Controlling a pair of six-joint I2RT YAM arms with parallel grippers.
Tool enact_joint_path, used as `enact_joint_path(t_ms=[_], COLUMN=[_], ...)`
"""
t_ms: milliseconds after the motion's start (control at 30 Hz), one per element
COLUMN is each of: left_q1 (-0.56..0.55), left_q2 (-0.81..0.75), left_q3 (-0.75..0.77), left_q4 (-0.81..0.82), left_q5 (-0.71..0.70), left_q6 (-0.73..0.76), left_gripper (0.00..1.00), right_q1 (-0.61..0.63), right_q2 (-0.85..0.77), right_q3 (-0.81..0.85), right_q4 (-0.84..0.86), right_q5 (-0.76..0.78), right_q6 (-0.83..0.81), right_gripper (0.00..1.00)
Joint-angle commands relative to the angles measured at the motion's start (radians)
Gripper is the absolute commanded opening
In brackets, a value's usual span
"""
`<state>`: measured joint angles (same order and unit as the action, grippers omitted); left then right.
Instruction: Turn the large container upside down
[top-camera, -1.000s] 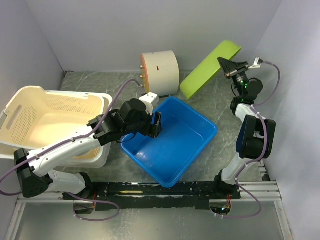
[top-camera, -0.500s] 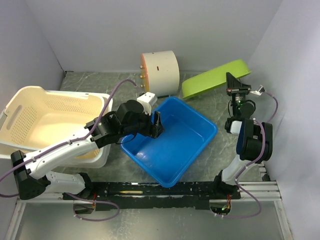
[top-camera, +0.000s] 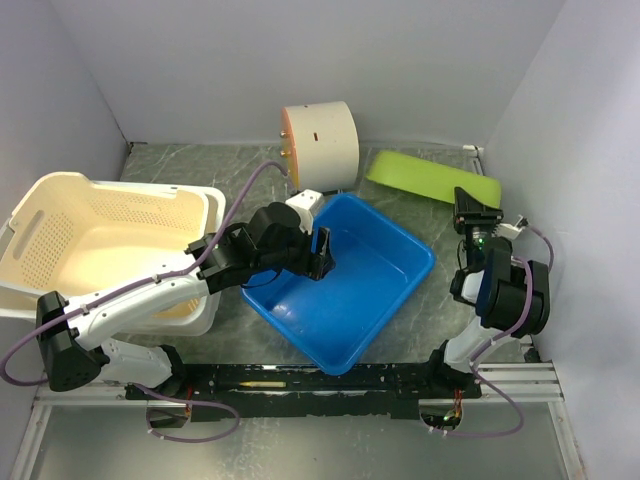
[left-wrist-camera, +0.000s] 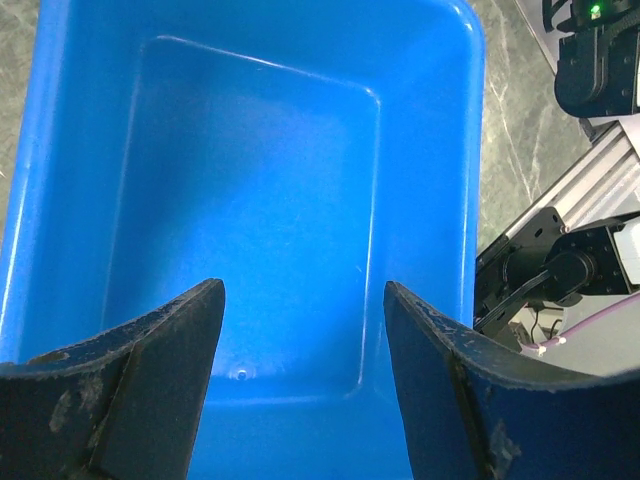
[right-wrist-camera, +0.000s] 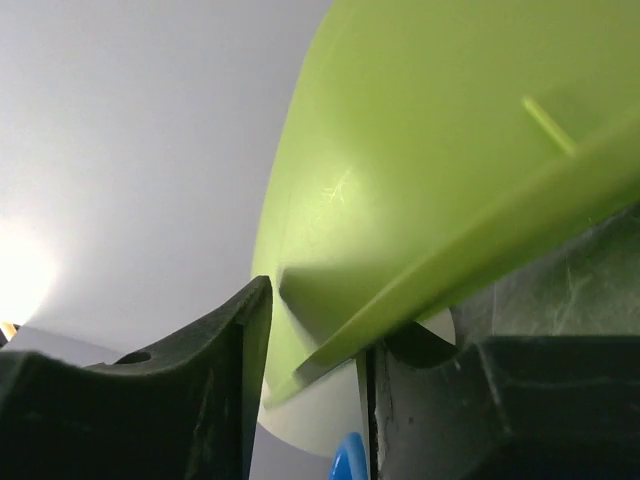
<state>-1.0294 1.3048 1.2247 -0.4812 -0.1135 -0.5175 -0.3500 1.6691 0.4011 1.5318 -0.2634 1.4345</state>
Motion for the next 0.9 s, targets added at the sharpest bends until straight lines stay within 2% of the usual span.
enact_joint_path(t_ms=[0, 367, 467, 567, 667, 767, 800, 833, 867], left_q1=[-0.011, -0.027, -0.028, -0.028, -0.028, -0.028, -0.028, -0.028, -0.028], left_q2=[-0.003, -0.021, -0.024, -0.027, -0.026, 0.004, 0.016, 0.027, 0.034], left_q3=[-0.01, -0.056, -0.059, -0.06, -0.066, -0.028, -0.01, 0.003, 0.011], left_q4=[0.034, 0.049, 0.041, 0.027, 0.028, 0.006, -0.01, -0.025, -0.038], left_q5=[0.014, 0.009, 0.005, -0.007, -0.026, -0.043, -0.048, -0.052, -0.053], left_q6=[-0.011, -0.035, -0.033, -0.033, -0.015, 0.013, 0.014, 0.011, 0.006], left_gripper=[0.76, 0.76, 0.76, 0.76, 0.77, 0.77, 0.77, 0.78, 0.79], right_q1=[-0.021, -0.041, -0.047, -0.061, -0.072, -0.072, -0.072, -0.072, -0.072], right_q2=[-0.009, -0.077, -0.045, 0.034, 0.093, 0.074, 0.062, 0.052, 0.044], right_q3=[0.0, 0.145, 0.262, 0.467, 0.592, 0.593, 0.582, 0.571, 0.565], right_q4=[0.084, -0.577, -0.87, -1.241, -1.412, -1.457, -1.456, -1.46, -1.471], right_q5=[-0.049, -0.162, -0.183, -0.226, -0.237, -0.167, -0.15, -0.134, -0.122], right_q6=[0.002, -0.123, -0.22, -0.358, -0.437, -0.437, -0.431, -0.425, -0.425], right_gripper=[0.39, 0.44, 0.46, 0.48, 0.52, 0.65, 0.72, 0.93, 0.99])
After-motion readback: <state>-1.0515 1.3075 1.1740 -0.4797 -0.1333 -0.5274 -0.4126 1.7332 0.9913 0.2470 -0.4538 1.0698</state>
